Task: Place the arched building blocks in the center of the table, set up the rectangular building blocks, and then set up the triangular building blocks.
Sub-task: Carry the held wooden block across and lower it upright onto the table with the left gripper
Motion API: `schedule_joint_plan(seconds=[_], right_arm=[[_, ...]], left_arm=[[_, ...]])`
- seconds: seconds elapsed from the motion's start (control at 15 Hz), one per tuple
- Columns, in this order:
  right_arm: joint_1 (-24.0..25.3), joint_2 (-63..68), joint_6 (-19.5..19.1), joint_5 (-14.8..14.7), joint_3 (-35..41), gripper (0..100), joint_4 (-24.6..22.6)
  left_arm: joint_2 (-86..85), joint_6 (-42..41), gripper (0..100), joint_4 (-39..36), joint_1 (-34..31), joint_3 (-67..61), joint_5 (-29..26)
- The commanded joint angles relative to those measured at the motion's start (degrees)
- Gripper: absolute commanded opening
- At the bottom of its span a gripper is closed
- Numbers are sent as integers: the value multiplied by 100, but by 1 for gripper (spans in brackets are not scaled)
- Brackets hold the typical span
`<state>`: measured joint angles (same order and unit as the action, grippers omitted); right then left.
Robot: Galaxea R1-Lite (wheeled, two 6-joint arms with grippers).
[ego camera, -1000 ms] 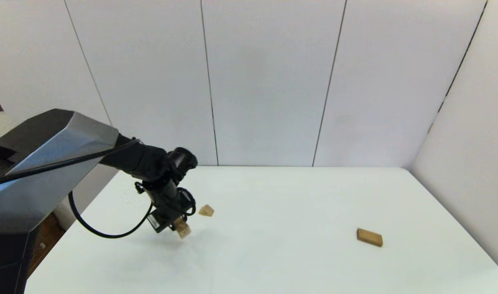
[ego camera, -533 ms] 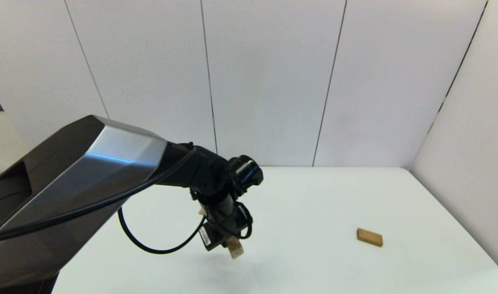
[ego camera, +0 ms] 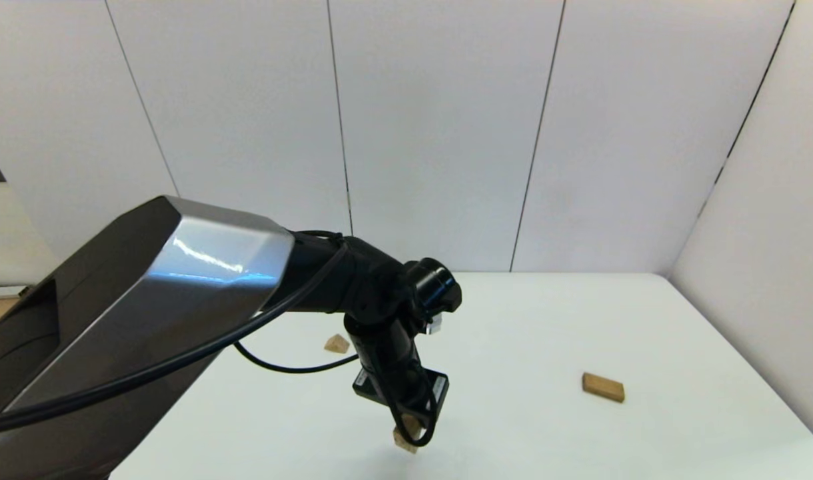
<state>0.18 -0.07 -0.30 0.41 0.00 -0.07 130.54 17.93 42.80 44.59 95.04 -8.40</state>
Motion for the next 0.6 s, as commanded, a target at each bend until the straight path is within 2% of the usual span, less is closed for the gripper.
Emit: schedule_joint_plan(seconds=[0.07, 0.27, 0.33, 0.6], right_arm=[[-1, -1, -5, 2, 0, 100, -1], [-1, -1, -5, 2, 0, 100, -1], [-1, -1, -5, 2, 0, 100, -1], [-1, -1, -5, 2, 0, 100, -1]], left_arm=[[209, -3358, 0, 694, -109, 498, -250], [824, -4491, 0, 888, -82, 1403, -276], [982, -4641, 0, 923, -56, 1720, -311], [1272, -5458, 0, 861, 181, 1843, -355]])
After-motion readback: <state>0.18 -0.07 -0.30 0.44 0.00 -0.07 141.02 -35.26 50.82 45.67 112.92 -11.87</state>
